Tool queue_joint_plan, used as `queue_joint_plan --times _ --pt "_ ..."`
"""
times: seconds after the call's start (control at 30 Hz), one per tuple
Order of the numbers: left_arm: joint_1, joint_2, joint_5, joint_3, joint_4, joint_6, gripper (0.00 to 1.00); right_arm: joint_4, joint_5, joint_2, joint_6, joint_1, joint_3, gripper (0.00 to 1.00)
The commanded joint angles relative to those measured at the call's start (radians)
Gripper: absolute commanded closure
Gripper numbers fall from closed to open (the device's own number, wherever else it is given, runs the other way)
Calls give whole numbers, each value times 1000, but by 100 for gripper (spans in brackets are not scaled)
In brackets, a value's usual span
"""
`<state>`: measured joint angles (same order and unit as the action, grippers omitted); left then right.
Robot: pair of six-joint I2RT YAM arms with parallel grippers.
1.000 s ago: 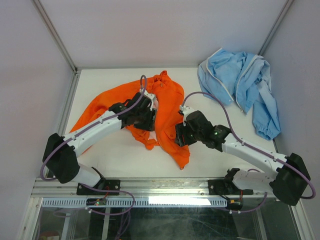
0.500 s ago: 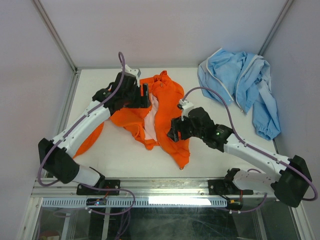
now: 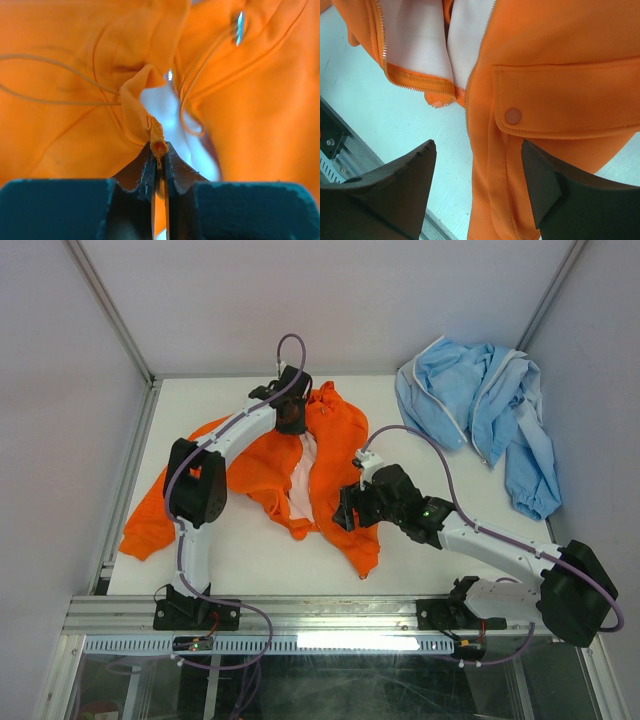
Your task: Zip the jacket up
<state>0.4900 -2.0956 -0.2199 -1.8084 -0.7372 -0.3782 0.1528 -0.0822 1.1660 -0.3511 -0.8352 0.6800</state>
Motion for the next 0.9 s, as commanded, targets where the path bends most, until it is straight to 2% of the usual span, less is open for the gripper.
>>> queue_joint_plan --times 0.0,0.13,0.23,0.3,0.4,0.47,0.53,0.63,0.87 --pt "-9 -40 -92 -234 60 78 100 -55 26 -29 -13 -3 3 28" --pt "-17 -96 -150 -418 112 155 100 -49 43 -20 -8 -4 13 28" --pt "-28 -102 -172 -473 228 193 100 -46 77 -10 -9 -4 21 28" --pt "-34 -103 -154 -467 321 200 90 -50 96 -4 -14 -4 21 27" --pt "-43 -123 -69 -469 401 198 87 -56 115 12 -15 -4 23 27" --pt "-44 -128 -18 -471 423 195 63 -55 115 21 -16 -3 26 26" --pt "-44 -109 24 -464 415 176 51 -51 102 24 -17 -4 27 26" --pt "-44 -10 84 -370 403 127 42 -43 77 26 -17 -4 27 26" --pt "-21 407 171 165 389 -62 34 -2 3 63 11 -9 49 27"
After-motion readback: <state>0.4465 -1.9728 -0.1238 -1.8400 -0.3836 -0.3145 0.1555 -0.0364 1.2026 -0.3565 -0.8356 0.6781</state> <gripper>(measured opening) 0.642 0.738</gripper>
